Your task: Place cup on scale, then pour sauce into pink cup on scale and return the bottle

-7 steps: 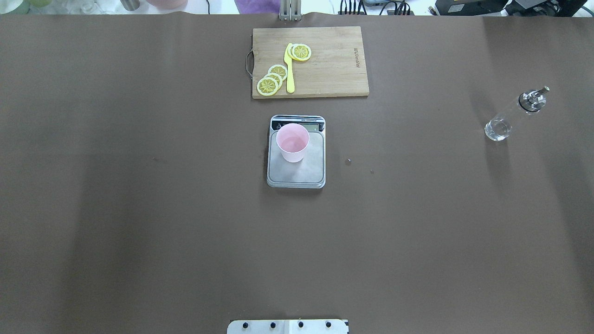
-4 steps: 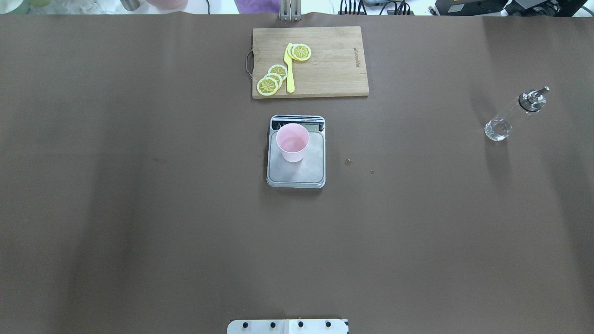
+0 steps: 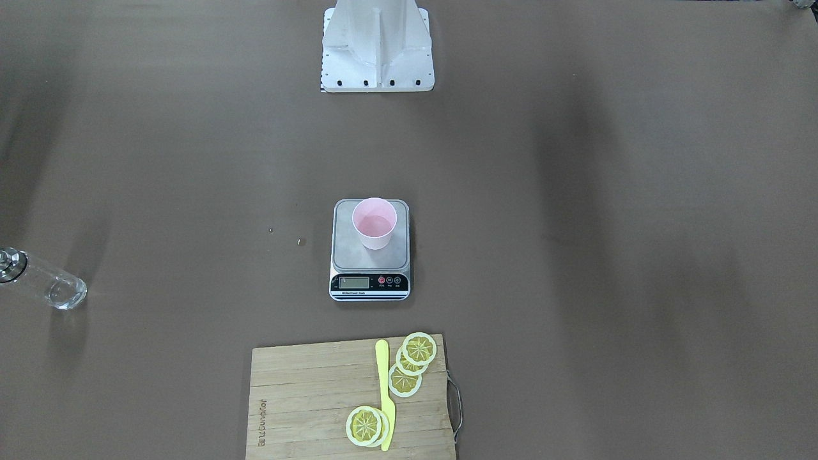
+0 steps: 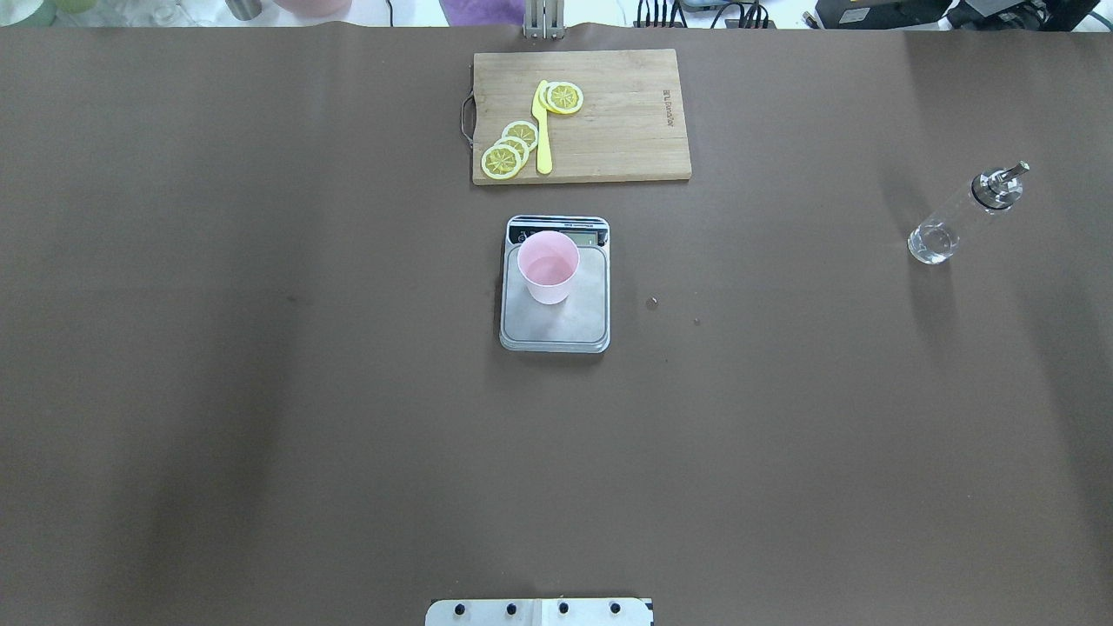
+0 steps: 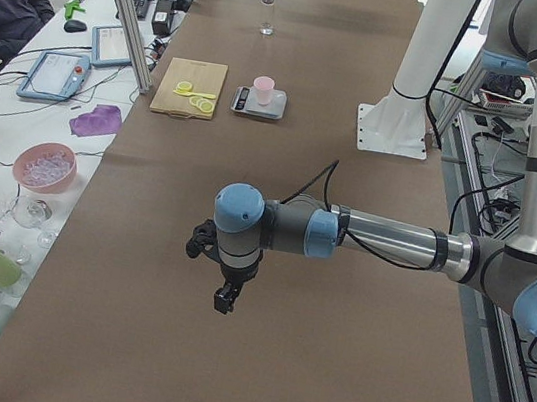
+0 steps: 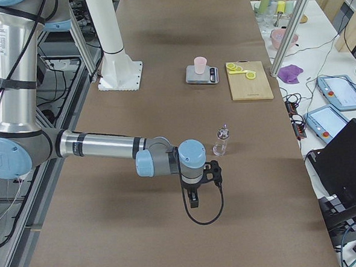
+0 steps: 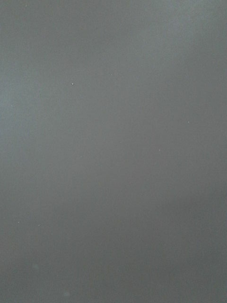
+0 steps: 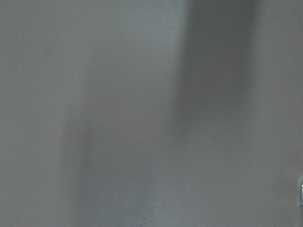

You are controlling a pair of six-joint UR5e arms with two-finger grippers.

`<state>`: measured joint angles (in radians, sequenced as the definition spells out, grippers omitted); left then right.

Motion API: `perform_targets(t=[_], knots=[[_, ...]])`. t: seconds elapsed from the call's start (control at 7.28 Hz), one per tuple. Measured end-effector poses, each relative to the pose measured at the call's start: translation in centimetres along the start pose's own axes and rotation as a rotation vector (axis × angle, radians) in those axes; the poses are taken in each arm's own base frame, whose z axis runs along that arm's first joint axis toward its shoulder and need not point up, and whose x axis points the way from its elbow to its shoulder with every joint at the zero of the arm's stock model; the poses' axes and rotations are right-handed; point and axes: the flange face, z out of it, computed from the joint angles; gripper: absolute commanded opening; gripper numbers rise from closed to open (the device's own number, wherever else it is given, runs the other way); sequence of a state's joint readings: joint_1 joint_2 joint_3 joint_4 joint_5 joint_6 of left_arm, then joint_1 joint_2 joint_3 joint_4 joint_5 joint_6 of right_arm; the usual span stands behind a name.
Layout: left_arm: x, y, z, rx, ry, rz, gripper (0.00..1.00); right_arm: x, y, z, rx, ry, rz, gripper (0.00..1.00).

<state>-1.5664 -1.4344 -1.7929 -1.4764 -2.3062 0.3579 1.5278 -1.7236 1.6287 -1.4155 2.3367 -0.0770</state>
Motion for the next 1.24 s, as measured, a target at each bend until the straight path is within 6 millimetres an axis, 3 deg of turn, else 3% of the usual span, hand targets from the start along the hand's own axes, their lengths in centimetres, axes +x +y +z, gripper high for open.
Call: perform_targets(t=[0.82,1.24], knots=[[1.0,-3.1,-2.1,0.108,-0.038,0.107,0.98,0.1,0.7,0.3,-0.004,-0.021,0.002,1.0],[0.7,-3.1,-1.8,0.104,-0.041,0.104,0.98,0.1,0.8,0.4,-0.006,-0.022,0.0,1.0]])
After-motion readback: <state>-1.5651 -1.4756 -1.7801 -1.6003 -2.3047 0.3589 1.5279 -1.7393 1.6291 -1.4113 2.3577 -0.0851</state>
